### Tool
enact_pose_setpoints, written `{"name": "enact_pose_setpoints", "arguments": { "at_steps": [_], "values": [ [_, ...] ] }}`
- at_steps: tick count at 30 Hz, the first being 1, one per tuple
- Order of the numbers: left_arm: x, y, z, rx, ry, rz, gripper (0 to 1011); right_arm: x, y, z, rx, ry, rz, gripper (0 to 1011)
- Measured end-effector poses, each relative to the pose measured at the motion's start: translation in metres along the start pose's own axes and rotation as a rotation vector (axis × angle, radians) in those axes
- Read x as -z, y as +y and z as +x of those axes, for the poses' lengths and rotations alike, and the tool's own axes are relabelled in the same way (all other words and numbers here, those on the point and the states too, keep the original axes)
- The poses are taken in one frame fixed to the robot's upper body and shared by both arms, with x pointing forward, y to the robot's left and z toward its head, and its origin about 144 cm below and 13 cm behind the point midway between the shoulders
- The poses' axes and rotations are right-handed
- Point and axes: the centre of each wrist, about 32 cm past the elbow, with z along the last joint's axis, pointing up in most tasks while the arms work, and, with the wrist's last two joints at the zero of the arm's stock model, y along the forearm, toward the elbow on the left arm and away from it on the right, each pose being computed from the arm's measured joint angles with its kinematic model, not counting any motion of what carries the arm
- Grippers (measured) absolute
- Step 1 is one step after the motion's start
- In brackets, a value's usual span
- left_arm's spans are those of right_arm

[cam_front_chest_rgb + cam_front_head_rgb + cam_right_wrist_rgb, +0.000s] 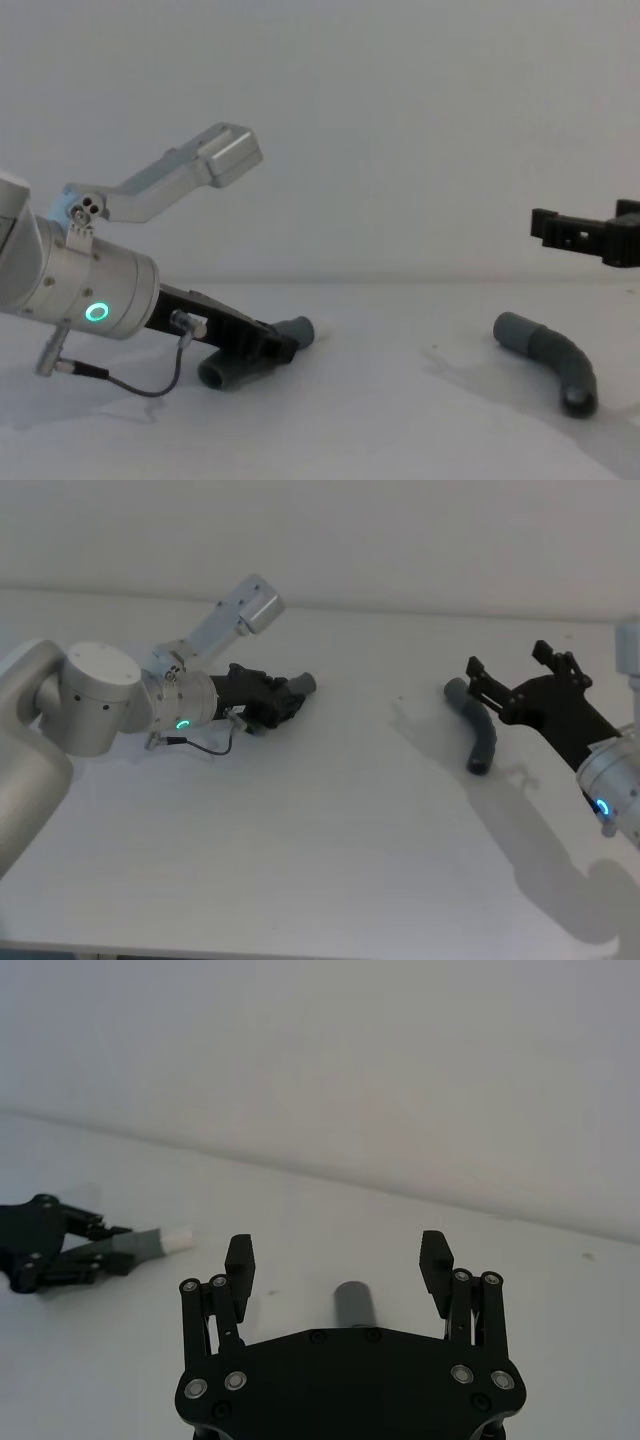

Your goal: Use both hands to pick up one end of the pipe from the table, align the ends, and insert them.

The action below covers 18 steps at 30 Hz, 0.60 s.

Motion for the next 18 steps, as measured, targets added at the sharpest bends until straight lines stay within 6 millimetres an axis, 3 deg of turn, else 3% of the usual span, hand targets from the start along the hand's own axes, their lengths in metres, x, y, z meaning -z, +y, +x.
{"name": "enact_pose_setpoints", "arguments": {
  "at_steps": [8, 18],
  "values": [
    [0.0, 0.0, 0.0, 0.0, 0.0, 0.0, 348, -0.016, 0.014, 0.008, -0.083, 0.036, -0.109, 1004],
    [0.0, 0.0, 0.0, 0.0, 0.0, 0.001, 348, -0.018, 0.027, 0.012, -0.136, 0.041, -0.212, 1004]
  ]
}}
